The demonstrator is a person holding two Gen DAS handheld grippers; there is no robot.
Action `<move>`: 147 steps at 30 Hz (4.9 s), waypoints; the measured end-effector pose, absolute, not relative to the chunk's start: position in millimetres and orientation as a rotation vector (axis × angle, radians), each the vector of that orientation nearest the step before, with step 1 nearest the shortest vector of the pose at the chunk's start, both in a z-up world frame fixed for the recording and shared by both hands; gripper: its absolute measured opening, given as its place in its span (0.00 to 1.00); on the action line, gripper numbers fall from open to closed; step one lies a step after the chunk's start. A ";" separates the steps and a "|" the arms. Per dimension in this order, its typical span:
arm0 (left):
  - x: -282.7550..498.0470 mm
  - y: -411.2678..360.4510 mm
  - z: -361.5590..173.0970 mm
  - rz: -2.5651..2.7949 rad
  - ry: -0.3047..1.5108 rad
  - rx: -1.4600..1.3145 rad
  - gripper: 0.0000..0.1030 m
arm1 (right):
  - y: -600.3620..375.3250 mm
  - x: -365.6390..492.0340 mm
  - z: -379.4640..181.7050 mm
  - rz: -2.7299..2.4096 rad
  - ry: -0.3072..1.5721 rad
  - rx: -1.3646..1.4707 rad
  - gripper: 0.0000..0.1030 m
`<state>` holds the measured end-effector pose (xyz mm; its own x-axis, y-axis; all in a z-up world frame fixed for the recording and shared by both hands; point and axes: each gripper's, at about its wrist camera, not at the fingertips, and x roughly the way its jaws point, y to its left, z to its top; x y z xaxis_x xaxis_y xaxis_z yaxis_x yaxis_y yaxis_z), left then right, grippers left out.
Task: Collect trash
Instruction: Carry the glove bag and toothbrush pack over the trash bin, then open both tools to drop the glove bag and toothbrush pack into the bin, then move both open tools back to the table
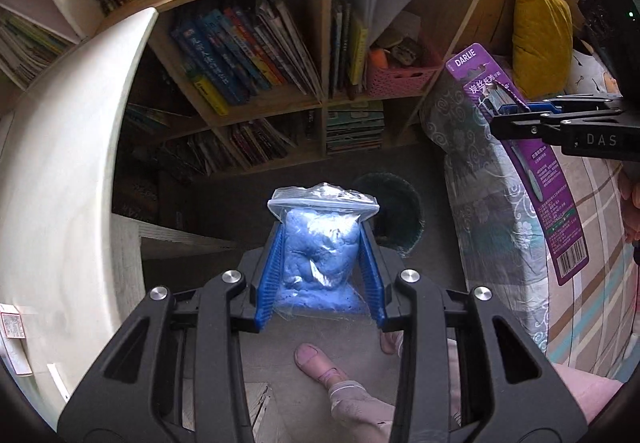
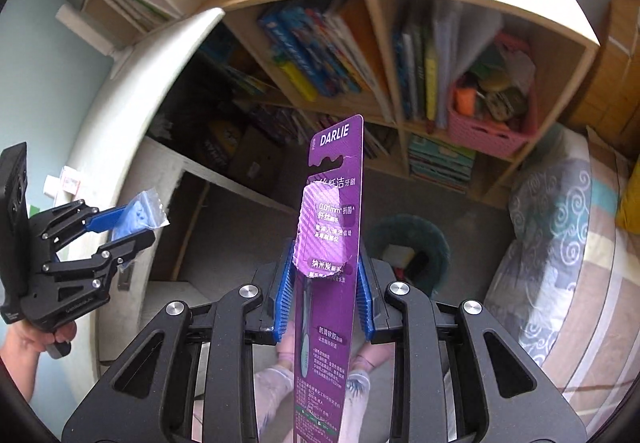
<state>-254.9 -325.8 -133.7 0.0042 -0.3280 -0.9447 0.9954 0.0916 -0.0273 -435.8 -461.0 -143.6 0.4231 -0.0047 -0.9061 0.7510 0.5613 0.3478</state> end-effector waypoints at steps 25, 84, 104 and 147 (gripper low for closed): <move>-344.0 -403.9 -295.5 -1.303 1.222 1.093 0.33 | -485.4 -493.0 -328.9 -0.524 1.165 1.145 0.27; -357.5 -439.5 -486.5 -1.200 1.401 1.157 0.85 | -515.7 -491.0 -532.9 -0.539 1.221 1.382 0.64; -355.5 -410.5 -398.8 -1.225 1.272 1.156 0.93 | -478.2 -517.2 -449.4 -0.550 1.147 1.304 0.76; -126.8 -109.6 -58.9 -0.414 1.043 0.563 0.93 | -394.9 -211.8 -43.2 0.335 0.959 0.181 0.88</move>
<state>-126.8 -109.6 -58.9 0.4494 -0.0565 -0.8915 0.5700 0.7866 0.2375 -211.8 -394.9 -43.2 0.5280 0.3583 -0.7699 -0.1992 0.9336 0.2978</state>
